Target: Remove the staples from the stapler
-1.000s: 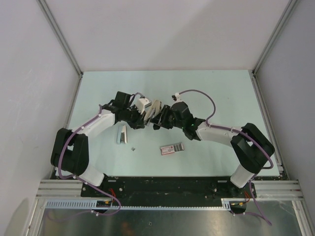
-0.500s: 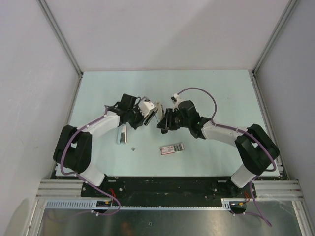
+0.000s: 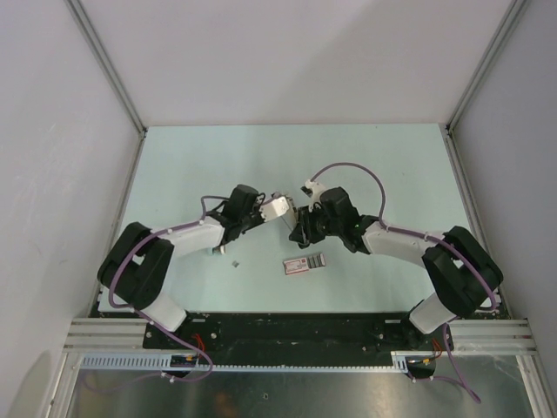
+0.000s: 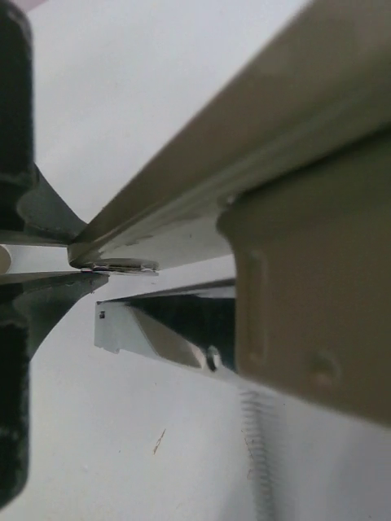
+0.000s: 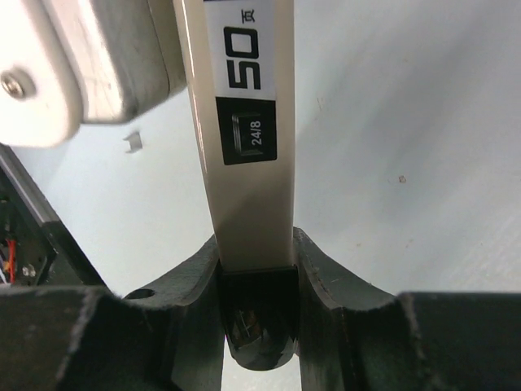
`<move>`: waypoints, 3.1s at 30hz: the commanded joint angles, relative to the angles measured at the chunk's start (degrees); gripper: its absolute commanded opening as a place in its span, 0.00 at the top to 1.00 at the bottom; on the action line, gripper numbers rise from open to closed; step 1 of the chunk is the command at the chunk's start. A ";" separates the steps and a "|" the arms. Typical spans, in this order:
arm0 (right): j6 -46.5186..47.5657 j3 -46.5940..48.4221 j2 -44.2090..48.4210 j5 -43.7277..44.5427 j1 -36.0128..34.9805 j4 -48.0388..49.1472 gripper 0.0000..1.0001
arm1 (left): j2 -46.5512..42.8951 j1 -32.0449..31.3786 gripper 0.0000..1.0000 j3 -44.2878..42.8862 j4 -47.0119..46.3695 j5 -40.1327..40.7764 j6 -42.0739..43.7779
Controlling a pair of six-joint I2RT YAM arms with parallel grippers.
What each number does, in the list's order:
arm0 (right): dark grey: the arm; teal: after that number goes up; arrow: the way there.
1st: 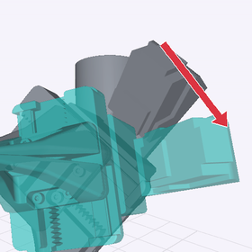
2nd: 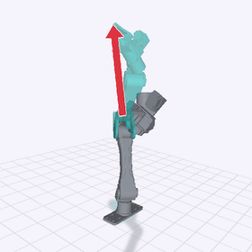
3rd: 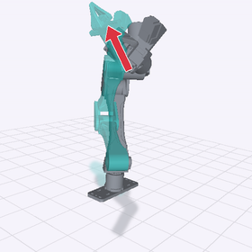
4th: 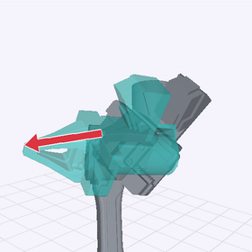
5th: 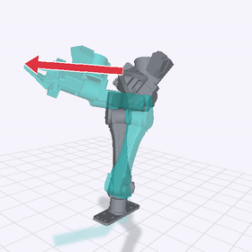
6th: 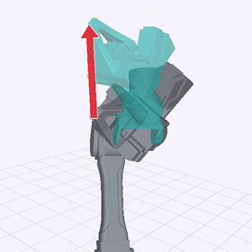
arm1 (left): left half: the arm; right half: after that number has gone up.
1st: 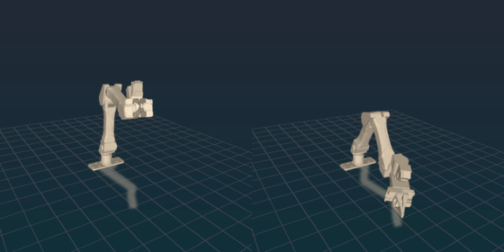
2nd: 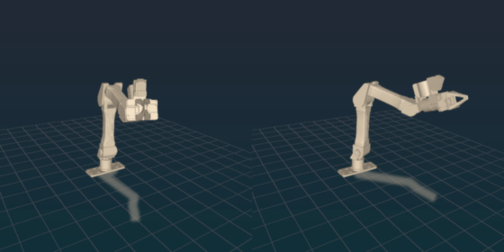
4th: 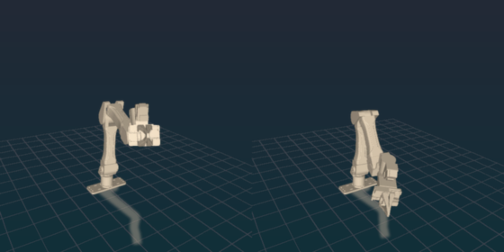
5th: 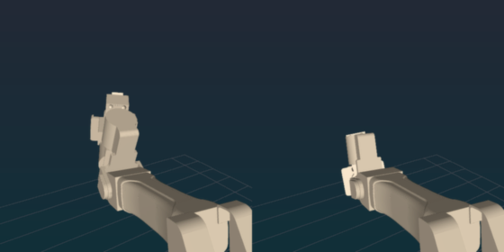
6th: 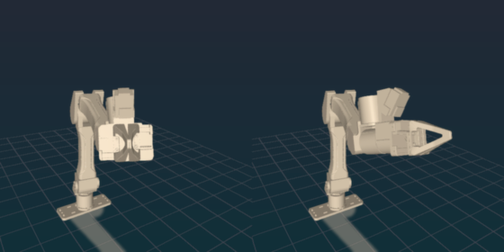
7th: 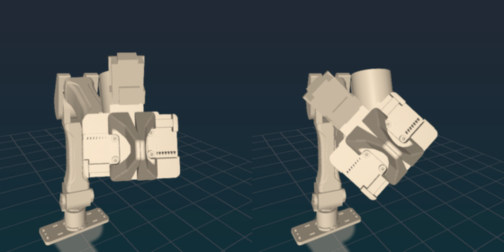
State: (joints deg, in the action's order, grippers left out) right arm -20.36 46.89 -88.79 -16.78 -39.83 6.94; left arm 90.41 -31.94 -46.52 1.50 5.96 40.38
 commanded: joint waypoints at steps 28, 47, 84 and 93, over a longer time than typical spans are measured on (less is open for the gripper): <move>1.59 -2.16 6.28 6.29 3.06 0.44 1.00 | 1.47 -13.09 0.91 17.65 -34.42 24.67 32.67; -5.93 -0.36 3.25 10.42 2.33 10.06 1.00 | -2.76 -0.14 0.66 -15.97 14.83 -0.80 -16.25; -28.84 6.37 4.09 24.56 -8.11 20.05 1.00 | -0.35 7.27 0.34 -12.87 23.29 -46.47 -21.16; -29.83 6.22 4.84 23.05 -8.51 17.96 1.00 | -1.58 7.52 0.81 -12.65 23.22 -40.59 -17.67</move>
State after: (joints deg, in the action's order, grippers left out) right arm -48.10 49.54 -87.29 6.94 -47.70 18.65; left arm 90.13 -23.77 -58.50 25.74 -36.14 18.00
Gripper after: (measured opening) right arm 0.361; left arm 0.264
